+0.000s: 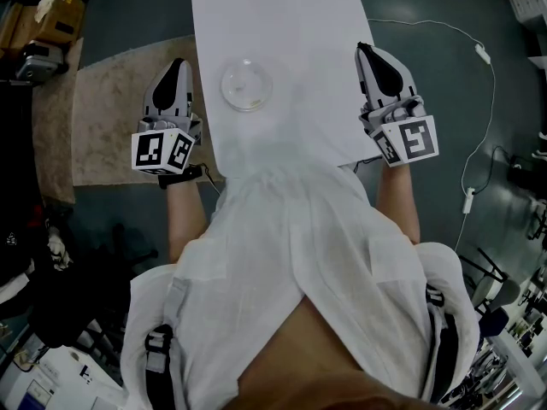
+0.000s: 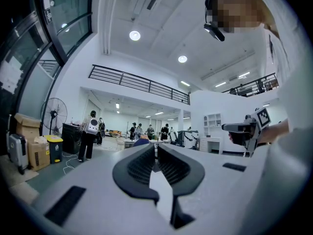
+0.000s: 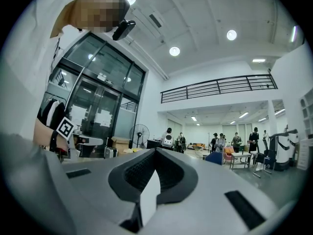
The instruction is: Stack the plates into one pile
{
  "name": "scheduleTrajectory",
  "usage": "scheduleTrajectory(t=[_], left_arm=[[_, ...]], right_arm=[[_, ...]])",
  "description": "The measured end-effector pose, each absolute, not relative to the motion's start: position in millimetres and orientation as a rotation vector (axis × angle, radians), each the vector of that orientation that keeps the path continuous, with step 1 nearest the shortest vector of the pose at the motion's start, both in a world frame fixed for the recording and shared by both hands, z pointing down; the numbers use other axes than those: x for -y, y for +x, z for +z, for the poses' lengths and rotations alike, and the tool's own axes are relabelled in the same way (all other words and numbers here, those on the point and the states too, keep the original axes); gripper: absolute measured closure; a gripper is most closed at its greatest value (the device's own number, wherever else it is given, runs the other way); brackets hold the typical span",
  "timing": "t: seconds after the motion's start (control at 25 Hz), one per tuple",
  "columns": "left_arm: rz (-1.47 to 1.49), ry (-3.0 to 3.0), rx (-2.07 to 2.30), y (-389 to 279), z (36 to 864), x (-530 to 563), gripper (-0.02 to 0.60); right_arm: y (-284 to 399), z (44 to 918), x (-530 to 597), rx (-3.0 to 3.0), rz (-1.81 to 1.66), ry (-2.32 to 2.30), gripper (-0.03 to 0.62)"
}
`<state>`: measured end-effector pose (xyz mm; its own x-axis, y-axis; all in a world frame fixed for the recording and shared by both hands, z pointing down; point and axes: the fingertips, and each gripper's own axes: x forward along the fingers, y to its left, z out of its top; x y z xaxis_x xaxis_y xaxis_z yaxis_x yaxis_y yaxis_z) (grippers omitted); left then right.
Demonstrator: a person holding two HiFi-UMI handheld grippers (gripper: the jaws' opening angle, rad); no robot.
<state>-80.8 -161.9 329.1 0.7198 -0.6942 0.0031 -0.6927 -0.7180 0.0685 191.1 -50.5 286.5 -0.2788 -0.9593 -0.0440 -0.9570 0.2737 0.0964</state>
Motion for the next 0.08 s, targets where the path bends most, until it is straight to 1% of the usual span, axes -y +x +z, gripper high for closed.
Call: scheduleTrajectory(t=[0.08], left_arm=[[-0.033, 2.854, 1.150, -80.1, 329.7, 162.6, 0.557]], right_arm=[[191.0, 286.5, 51.4, 2.491, -0.163, 1.868, 0.568]])
